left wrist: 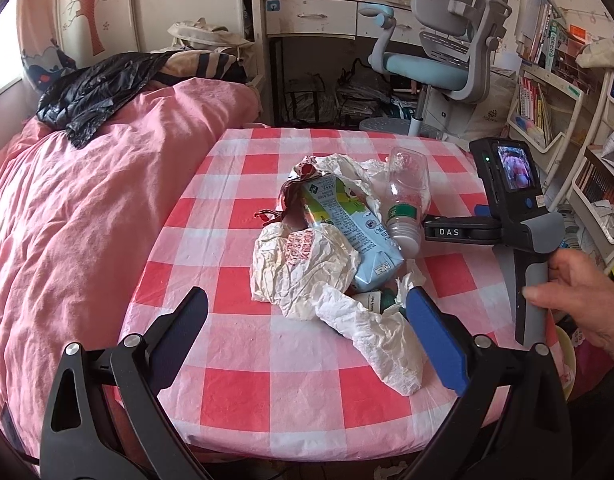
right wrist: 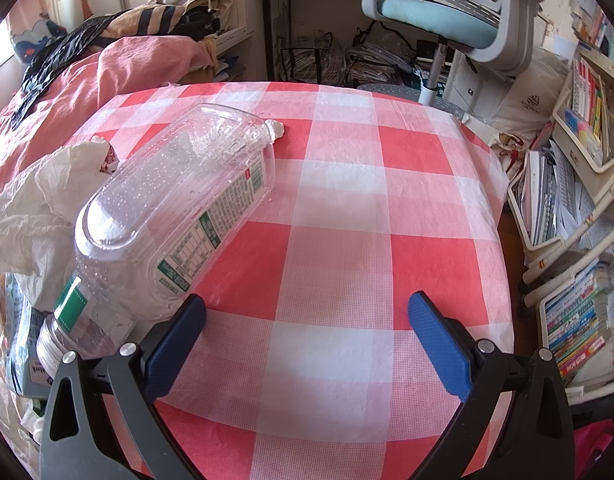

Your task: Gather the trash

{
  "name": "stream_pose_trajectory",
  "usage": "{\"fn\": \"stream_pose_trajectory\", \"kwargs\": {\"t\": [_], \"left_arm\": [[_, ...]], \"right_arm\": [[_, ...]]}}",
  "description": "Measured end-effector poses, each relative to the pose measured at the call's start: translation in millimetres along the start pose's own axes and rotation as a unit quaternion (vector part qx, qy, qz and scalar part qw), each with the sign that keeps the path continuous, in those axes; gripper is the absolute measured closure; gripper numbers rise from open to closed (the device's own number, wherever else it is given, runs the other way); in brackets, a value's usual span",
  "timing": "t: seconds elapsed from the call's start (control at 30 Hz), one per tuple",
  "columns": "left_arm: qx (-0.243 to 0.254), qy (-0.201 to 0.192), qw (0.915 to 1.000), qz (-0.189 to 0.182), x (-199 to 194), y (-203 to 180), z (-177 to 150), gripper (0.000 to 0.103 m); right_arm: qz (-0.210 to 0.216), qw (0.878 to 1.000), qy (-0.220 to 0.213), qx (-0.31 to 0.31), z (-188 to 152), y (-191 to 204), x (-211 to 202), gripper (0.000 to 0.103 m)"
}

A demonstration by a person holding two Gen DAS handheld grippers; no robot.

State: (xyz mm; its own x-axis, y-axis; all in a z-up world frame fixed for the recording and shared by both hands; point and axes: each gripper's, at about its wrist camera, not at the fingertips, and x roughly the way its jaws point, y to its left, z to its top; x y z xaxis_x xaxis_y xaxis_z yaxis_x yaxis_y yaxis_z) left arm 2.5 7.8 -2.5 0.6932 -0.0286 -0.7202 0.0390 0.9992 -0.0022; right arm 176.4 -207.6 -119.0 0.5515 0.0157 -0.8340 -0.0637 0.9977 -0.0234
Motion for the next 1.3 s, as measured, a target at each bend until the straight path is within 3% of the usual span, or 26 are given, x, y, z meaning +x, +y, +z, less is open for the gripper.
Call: {"fn": "stream_pose_trajectory", "kwargs": {"t": [0.23,0.37,0.43,0.57,0.7,1.07,1.3], "left_arm": [[-0.042,-0.001,0.9991,0.005,-1,33,8,0.007],[-0.052,-0.001,0.9986,0.003,-3,39,9,0.007],[-0.051,-0.005,0.9987,0.001,-5,38,10,0.007],[-0.047,-0.009,0.9988,-0.004,-10,37,7,0.007],[-0.046,-0.009,0.9989,-0.007,-11,37,5,0.007],[-0.020,-0.014,0.9993,-0.029,-17,25,3,0.007],[-0.007,-0.016,0.9994,-0.030,-19,21,3,0.007]], "right_arm": [[0.005,1.000,0.005,-0.004,0,1,0,0.007],[0.038,0.999,0.014,0.019,-2,-6,-13,0.007],[0.033,0.999,-0.014,0.013,-1,-3,-36,0.007],[0.019,0.993,-0.113,0.003,-4,3,-108,0.007],[0.033,0.980,-0.197,0.002,-35,14,-171,0.007],[0.041,0.963,-0.251,-0.091,-63,48,-198,0.007],[0.047,0.960,-0.255,-0.107,-66,51,-196,0.007]]}}
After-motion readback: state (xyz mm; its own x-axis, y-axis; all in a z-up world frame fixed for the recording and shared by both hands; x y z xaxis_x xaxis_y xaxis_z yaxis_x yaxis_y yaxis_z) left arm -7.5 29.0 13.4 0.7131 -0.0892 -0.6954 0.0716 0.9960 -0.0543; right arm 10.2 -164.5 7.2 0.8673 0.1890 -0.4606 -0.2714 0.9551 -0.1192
